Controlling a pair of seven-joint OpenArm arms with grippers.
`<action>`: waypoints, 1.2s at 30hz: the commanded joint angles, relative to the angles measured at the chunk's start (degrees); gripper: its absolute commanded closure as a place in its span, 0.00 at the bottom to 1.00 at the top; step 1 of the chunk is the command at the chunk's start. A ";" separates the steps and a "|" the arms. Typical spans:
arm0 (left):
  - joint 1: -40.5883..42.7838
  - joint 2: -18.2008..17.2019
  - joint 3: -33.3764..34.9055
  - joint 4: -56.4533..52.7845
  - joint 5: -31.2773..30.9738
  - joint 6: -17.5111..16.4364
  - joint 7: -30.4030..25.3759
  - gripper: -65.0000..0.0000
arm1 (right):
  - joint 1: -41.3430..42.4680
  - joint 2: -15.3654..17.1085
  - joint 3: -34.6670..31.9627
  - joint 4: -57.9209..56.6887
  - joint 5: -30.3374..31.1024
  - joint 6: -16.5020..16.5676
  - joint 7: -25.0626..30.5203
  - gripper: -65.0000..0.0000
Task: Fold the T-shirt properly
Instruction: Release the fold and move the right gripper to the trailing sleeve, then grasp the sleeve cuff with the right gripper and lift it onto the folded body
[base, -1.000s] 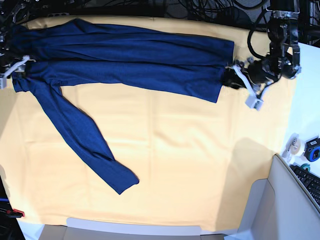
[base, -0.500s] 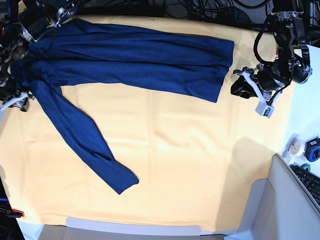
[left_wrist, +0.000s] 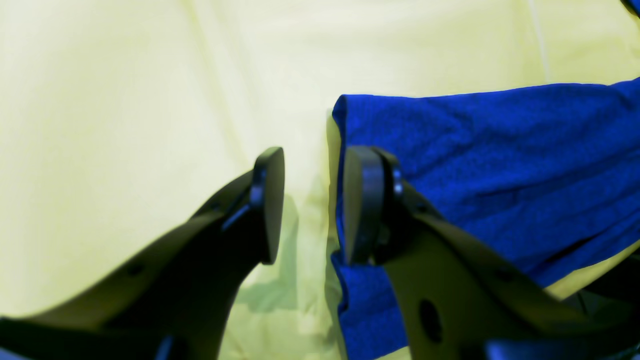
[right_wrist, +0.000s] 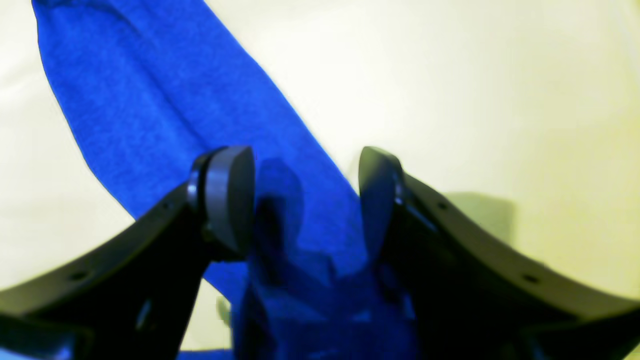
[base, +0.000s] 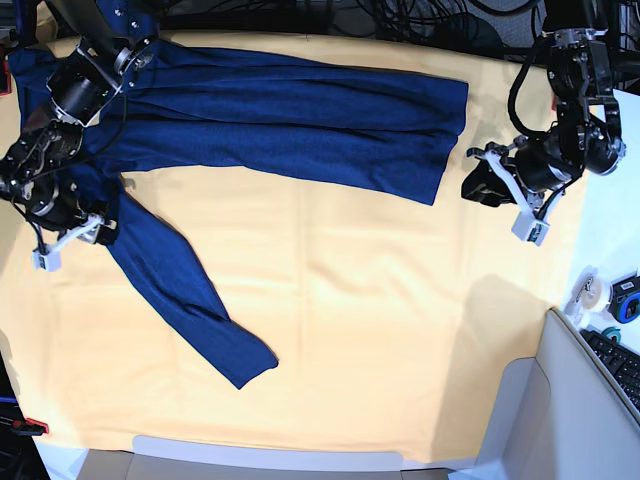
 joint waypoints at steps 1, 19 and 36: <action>-0.61 -0.92 -0.31 0.81 -0.57 -0.22 -0.57 0.69 | 1.11 -0.32 -1.50 0.52 0.47 0.34 -0.01 0.49; -0.52 -0.04 -0.22 0.72 -0.57 -0.22 -0.57 0.69 | -2.67 -1.47 -7.39 7.29 0.47 0.34 -0.36 1.00; -0.44 1.10 -0.22 0.72 -0.57 -0.22 -0.65 0.69 | -29.31 -2.43 -25.15 48.43 0.47 0.34 -0.36 1.00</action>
